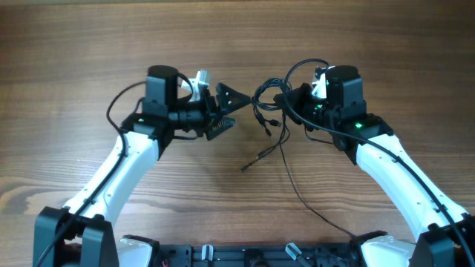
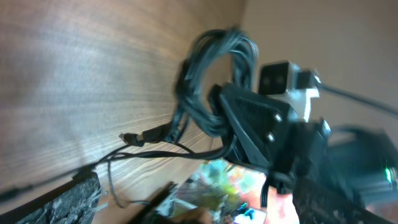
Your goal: Untangle cables
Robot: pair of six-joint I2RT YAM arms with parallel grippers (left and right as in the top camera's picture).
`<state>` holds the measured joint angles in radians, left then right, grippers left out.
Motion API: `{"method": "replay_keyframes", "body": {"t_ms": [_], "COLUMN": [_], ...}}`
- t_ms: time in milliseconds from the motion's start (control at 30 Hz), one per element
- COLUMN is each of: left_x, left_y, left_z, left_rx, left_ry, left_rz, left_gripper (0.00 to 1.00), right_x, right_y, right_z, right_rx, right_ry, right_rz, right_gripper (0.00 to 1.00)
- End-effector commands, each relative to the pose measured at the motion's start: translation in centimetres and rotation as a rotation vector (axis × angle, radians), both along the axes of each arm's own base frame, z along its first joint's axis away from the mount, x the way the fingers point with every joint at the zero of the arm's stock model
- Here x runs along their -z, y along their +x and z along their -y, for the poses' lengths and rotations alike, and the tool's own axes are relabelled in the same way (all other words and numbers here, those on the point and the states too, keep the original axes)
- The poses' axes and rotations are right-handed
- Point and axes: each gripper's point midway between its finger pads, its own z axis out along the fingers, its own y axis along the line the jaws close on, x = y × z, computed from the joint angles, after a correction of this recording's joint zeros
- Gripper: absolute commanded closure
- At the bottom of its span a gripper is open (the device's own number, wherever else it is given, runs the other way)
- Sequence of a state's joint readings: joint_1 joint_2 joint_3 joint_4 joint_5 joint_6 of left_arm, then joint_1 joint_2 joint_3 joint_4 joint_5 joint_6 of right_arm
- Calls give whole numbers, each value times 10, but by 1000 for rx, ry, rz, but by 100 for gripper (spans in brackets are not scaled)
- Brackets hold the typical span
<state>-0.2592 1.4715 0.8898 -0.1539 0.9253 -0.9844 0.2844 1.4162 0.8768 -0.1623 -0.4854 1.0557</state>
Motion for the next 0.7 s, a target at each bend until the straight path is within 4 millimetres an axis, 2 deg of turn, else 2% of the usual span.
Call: {"method": "replay_keyframes", "body": {"t_ms": [0, 100, 267, 367, 467, 500, 567, 667], "left_x": [5, 8, 19, 31, 37, 37, 39, 41], "left_y": [16, 23, 21, 20, 21, 22, 29, 38], "left_z": [4, 10, 15, 6, 0, -2, -10, -24], "left_rx": [-279, -345, -392, -441, -469, -478, -516, -508], "left_ry": [17, 56, 133, 201, 234, 240, 281, 378], "left_rz": [-241, -204, -176, -192, -193, -187, -144, -18], "left_gripper": [0, 0, 41, 57, 88, 96, 96, 96], "right_x": [0, 0, -2, -6, -11, -10, -10, -9], "right_y": [3, -1, -9, -13, -14, -14, -14, -16], "right_z": [-1, -9, -21, -27, -31, -31, -31, -30], "right_rx": [30, 10, -43, -86, -126, -132, -161, -230], "right_ry": [13, 14, 38, 61, 63, 58, 33, -24], "right_rz": [-16, -17, -23, -17, 20, 27, 60, 134], "right_gripper": [96, 96, 96, 96, 96, 96, 89, 84]}}
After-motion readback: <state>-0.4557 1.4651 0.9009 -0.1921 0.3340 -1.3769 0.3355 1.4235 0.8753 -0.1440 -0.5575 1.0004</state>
